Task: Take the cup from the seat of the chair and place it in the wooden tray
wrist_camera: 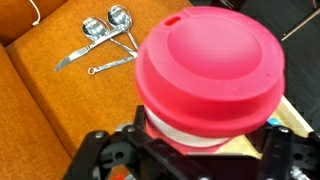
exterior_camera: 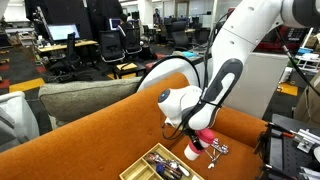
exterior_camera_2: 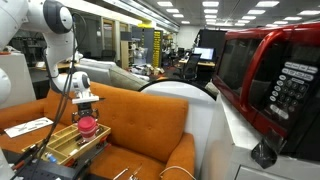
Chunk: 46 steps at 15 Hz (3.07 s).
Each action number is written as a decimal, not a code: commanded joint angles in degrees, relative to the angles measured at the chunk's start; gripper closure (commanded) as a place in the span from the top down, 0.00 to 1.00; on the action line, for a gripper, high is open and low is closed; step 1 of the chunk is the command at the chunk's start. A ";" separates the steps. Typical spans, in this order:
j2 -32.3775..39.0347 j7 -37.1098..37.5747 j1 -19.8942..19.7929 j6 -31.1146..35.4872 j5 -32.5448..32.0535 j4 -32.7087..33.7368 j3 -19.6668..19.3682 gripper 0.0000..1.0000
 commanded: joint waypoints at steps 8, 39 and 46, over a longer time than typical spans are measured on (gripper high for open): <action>6.75 0.40 8.90 -12.86 -2.45 12.22 3.14 0.67; 29.46 -1.27 12.64 -28.60 0.24 43.17 3.99 1.00; 29.86 -0.31 13.08 -27.41 -0.61 43.20 3.44 1.00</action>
